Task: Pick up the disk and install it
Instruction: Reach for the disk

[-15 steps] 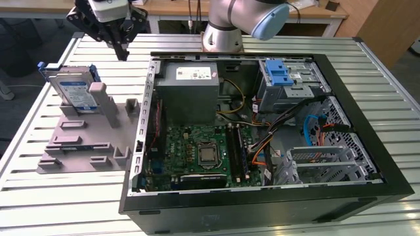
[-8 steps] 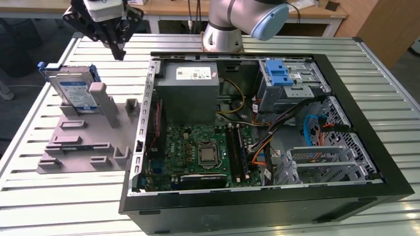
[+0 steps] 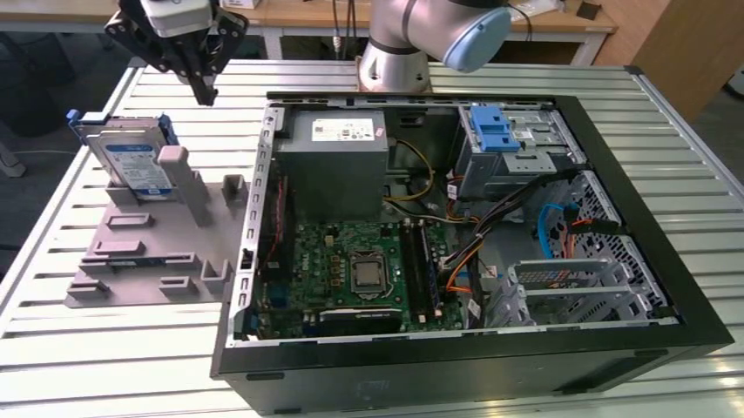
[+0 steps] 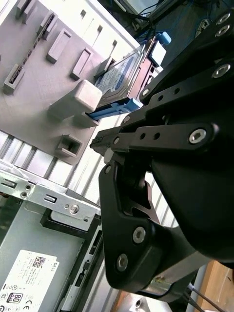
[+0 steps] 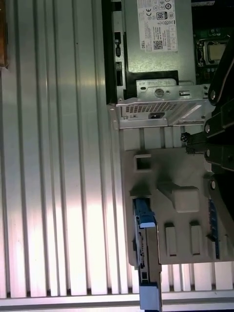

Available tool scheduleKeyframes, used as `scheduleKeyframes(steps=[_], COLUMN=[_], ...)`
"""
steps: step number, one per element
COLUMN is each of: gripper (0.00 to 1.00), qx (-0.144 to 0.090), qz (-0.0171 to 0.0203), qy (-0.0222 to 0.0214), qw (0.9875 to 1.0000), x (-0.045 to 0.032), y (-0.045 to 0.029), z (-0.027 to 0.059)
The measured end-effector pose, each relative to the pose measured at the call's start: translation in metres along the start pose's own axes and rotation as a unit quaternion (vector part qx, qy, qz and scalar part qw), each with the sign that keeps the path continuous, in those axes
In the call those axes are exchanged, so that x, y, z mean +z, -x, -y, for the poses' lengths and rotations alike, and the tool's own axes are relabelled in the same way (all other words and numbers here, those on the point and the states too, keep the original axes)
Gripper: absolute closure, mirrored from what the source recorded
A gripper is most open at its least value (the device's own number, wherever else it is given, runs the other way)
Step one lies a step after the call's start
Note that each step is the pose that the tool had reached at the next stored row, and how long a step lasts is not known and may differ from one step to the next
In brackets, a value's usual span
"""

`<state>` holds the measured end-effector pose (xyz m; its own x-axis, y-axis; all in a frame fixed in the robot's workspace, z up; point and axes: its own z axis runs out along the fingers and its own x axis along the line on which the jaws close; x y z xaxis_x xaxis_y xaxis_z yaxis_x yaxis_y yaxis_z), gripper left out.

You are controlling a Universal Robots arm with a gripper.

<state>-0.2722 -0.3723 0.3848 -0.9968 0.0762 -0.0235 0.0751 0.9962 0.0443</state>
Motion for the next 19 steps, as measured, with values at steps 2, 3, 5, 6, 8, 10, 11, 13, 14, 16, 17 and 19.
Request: scheduleKeyframes(steps=[2, 3, 5, 6, 8, 10, 11, 13, 14, 16, 17, 19], gripper=[0.89, 0.89, 0.89, 0.89, 0.89, 0.89, 0.89, 0.89, 0.89, 0.89, 0.89, 0.89], qx=[0.000, 0.000, 0.000, 0.000, 0.000, 0.000, 0.000, 0.000, 0.000, 0.000, 0.000, 0.000], qz=[0.0000, 0.0000, 0.0000, 0.0000, 0.0000, 0.0000, 0.0000, 0.0000, 0.0000, 0.0001, 0.0001, 0.0000], qy=[0.0000, 0.0000, 0.0000, 0.0000, 0.0000, 0.0000, 0.0000, 0.0000, 0.0000, 0.0001, 0.0001, 0.0000], qw=[1.0000, 1.0000, 1.0000, 1.0000, 1.0000, 1.0000, 1.0000, 1.0000, 1.0000, 1.0000, 1.0000, 1.0000], x=[0.0001, 0.0001, 0.0002, 0.0002, 0.0003, 0.0005, 0.0005, 0.0006, 0.0007, 0.0010, 0.0011, 0.0011], y=[-0.0014, -0.0021, -0.0034, -0.0041, -0.0056, -0.0072, -0.0079, -0.0094, -0.0102, -0.0118, -0.0126, -0.0143], z=[-0.0005, -0.0008, -0.0015, -0.0019, -0.0027, -0.0036, -0.0040, -0.0049, -0.0053, -0.0066, -0.0072, -0.0085])
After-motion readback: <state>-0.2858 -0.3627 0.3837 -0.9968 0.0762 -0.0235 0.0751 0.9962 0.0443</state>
